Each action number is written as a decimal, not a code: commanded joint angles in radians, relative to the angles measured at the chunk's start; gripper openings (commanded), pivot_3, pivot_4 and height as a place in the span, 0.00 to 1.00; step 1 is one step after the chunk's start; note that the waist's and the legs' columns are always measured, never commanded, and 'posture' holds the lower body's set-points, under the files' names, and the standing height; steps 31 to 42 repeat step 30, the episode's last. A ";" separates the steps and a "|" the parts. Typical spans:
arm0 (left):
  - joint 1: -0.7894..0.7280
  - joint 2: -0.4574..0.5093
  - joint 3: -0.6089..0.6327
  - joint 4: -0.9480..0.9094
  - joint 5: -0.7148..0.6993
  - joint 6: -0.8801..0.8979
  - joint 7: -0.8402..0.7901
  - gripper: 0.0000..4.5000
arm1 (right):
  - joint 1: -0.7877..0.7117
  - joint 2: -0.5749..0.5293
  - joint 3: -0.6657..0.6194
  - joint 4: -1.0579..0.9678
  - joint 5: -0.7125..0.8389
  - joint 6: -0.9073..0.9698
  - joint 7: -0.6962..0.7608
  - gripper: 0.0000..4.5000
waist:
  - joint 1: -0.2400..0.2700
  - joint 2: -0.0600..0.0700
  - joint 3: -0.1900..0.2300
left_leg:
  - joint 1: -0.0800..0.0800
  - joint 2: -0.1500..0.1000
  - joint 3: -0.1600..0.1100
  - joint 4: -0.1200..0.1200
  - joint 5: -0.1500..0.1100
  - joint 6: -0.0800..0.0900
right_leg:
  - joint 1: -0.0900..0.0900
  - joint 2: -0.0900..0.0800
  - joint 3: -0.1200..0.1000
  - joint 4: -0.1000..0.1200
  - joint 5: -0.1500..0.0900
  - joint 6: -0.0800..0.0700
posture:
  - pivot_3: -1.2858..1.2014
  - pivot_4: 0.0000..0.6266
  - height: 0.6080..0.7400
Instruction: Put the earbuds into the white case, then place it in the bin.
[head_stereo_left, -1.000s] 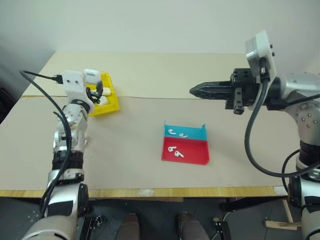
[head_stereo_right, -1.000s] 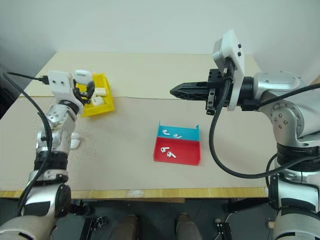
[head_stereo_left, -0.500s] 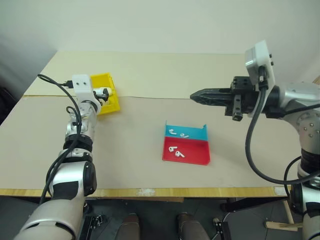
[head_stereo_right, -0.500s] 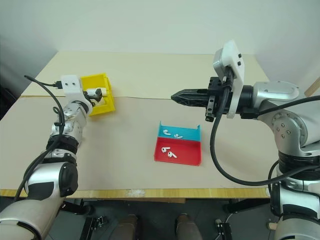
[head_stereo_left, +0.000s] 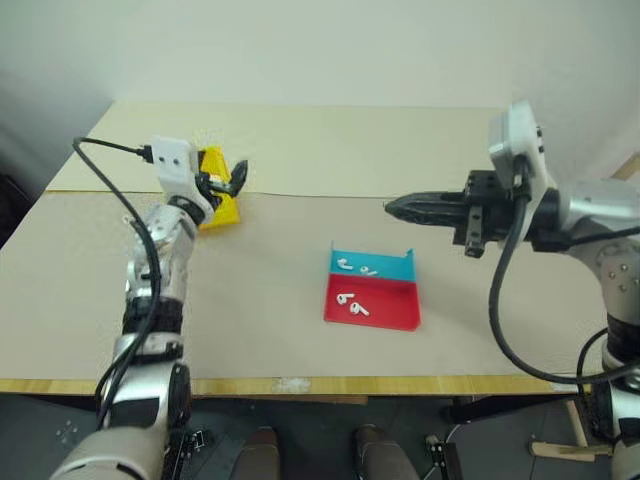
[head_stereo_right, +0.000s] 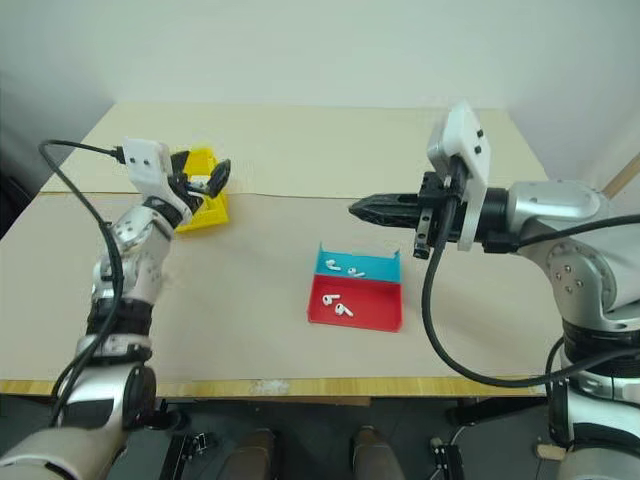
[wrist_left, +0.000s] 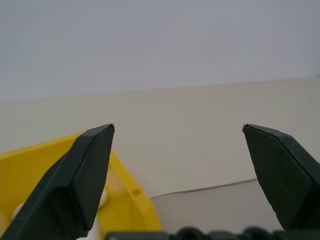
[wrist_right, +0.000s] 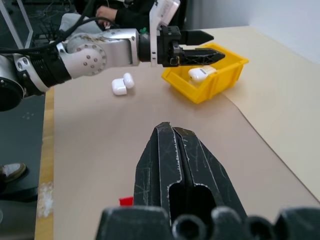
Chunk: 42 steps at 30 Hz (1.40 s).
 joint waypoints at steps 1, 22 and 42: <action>0.117 0.100 0.027 -0.271 -0.140 0.068 -0.195 0.99 | 0.086 -0.047 -0.060 -0.070 -0.054 -0.139 0.054 0.00 | -0.001 0.000 0.000 | 0.000 0.000 0.000 0.000 0.000 0.000 | 0.000 0.000 0.001 0.000 0.000 0.000 | 0.52 0.24 1.00; 0.675 0.423 0.289 -0.613 -0.424 0.138 -0.656 0.99 | 0.530 -0.200 -0.187 0.014 -0.333 -0.583 0.194 0.00 | -0.009 0.000 0.000 | 0.009 0.001 0.003 -0.001 0.000 0.000 | 0.007 0.000 0.002 -0.002 -0.004 0.006 | 0.52 0.24 1.00; 0.690 0.418 0.286 -0.645 -0.416 0.139 -0.625 0.99 | 0.495 -0.200 -0.162 0.029 -0.335 -0.573 0.189 0.00 | -0.016 0.000 0.000 | 0.009 0.001 0.003 -0.001 0.000 0.000 | 0.007 0.000 0.002 -0.001 -0.002 0.001 | 0.52 0.24 1.00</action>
